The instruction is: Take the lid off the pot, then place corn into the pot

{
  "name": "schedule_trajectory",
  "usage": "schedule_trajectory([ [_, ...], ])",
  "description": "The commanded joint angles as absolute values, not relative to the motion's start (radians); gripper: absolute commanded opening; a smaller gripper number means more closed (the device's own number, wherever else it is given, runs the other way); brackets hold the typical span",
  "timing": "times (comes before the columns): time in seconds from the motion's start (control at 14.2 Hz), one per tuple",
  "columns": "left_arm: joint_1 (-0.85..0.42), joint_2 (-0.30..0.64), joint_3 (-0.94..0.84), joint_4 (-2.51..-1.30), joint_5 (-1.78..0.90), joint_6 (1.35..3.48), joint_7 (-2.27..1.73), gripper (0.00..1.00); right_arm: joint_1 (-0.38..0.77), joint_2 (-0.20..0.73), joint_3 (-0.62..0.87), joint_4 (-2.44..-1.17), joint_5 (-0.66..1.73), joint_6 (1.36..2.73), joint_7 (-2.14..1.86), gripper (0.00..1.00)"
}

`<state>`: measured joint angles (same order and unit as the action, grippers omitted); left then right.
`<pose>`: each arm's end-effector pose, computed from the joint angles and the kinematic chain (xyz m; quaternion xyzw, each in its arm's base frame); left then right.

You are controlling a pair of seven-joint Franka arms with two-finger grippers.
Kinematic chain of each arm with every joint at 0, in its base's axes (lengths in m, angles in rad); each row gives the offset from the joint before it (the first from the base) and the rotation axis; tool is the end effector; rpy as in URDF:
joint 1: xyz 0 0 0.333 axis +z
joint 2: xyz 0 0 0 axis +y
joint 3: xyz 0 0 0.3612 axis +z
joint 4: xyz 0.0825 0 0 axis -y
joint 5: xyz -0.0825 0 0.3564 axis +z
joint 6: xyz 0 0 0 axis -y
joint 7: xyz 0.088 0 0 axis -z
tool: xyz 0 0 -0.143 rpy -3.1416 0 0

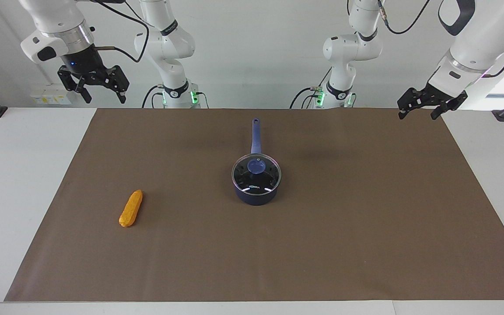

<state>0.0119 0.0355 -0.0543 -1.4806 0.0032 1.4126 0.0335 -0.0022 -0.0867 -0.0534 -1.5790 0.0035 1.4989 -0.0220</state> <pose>0.5189 -0.0209 0.6416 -0.9979 0.0378 0.0517 0.0009 0.4879 -0.0281 0.6677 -0.9998 0.0166 -0.0034 0.0039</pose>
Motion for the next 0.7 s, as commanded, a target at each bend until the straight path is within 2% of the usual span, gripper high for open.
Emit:
schedule_trajectory([
  [0.0,0.012,0.032,-0.055,-1.453,0.002,1.396,0.031,1.0,-0.014,-0.104,-0.046,-1.591,-0.006,1.493,-0.054,1.0],
  [0.63,0.002,0.025,-0.061,-1.463,-0.012,1.397,0.015,1.0,-0.014,-0.106,-0.046,-1.592,-0.006,1.491,-0.054,1.0],
])
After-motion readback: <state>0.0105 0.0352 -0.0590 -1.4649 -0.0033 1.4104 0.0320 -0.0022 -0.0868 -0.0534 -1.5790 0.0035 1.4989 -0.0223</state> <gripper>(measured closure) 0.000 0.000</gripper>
